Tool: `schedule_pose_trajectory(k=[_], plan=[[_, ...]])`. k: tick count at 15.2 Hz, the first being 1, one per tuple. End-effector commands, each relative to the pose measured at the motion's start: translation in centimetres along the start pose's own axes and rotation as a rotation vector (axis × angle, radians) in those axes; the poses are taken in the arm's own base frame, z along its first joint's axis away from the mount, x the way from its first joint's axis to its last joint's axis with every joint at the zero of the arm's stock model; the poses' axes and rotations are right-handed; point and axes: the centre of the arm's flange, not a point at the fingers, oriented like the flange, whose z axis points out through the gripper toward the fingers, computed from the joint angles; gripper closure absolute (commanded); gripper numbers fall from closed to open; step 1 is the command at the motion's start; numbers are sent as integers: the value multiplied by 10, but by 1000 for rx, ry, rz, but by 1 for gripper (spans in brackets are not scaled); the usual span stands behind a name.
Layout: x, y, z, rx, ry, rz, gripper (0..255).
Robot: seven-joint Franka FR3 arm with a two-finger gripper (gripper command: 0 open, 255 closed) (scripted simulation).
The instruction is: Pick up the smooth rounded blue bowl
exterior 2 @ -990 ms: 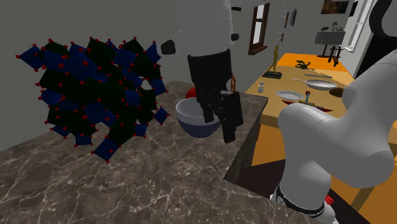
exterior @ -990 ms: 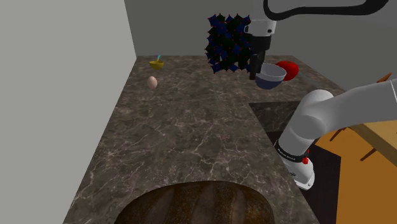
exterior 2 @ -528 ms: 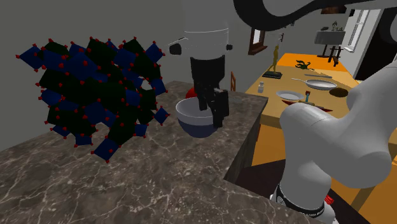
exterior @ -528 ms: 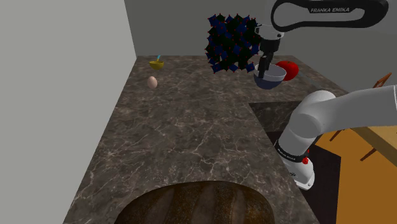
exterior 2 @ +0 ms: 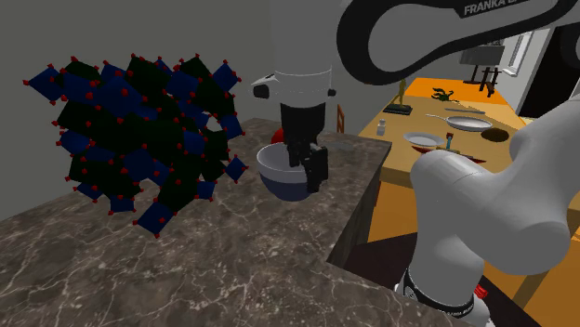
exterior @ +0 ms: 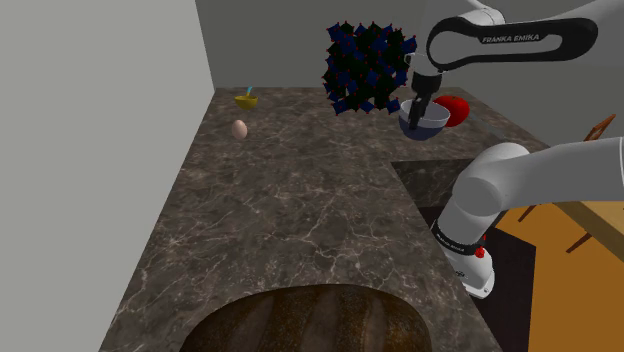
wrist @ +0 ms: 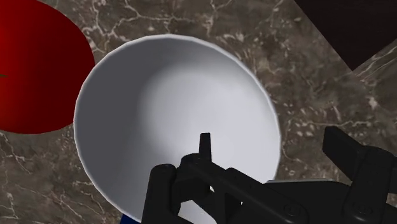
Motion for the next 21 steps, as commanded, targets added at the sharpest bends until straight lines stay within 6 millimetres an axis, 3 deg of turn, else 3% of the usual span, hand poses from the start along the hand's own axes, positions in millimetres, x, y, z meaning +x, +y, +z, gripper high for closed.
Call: schedule_pose_trajectory(k=[1,3,4,13,21], plan=[[1,-1,12,0,0,0,0],[1,-1,15,0,0,0,0],[1,-1,15,0,1,0,255],[1,-1,15,0,0,0,255],[-2,4,-27,0,0,0,255]])
